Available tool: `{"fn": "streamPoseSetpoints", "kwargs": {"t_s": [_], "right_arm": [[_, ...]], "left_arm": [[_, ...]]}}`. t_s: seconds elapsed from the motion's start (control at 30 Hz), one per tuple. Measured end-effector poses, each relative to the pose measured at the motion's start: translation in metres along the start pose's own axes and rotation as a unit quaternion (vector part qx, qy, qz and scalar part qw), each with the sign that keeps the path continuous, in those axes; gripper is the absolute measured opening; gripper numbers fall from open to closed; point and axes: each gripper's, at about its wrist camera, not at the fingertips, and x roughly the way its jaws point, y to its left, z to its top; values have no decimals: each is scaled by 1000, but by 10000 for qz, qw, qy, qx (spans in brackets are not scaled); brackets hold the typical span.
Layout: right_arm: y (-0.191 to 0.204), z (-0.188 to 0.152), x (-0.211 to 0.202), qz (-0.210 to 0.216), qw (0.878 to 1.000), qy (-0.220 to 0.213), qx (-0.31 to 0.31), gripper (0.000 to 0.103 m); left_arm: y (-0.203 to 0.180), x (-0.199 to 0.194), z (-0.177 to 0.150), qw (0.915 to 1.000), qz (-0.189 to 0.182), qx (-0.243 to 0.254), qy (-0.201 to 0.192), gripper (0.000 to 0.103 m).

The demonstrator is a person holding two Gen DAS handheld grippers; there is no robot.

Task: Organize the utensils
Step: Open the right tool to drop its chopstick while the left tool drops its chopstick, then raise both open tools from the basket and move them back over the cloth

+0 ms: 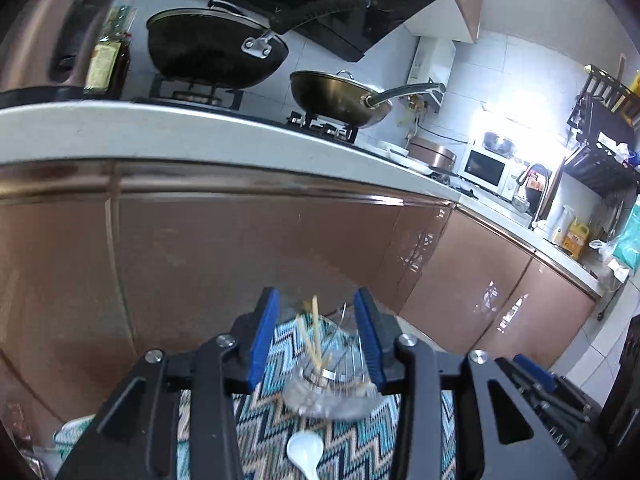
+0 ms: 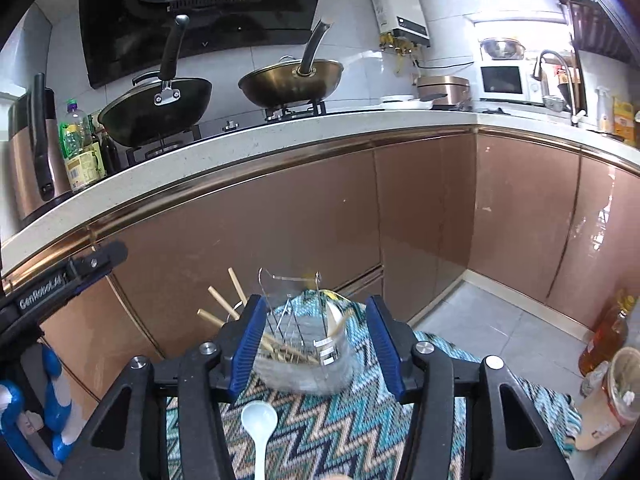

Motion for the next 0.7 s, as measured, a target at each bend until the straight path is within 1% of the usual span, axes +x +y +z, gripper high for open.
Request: {"fn": "streamPoseSetpoints", "kwargs": {"t_s": [0.2,0.4,0.7], "right_arm": [[14,-18,-30,-83,9999,89,-73,56],[23,-36,-48,-83,9998,186,-66,56],[19,-47,-81,-167,9997,153,67,56]], "left_arm": [[14,-29,-18,9998,91,-36,171,38],[26,-57,-30,9995,188,-11,235,38],[43,-88,-39,9990,335,-22,282,38]]}}
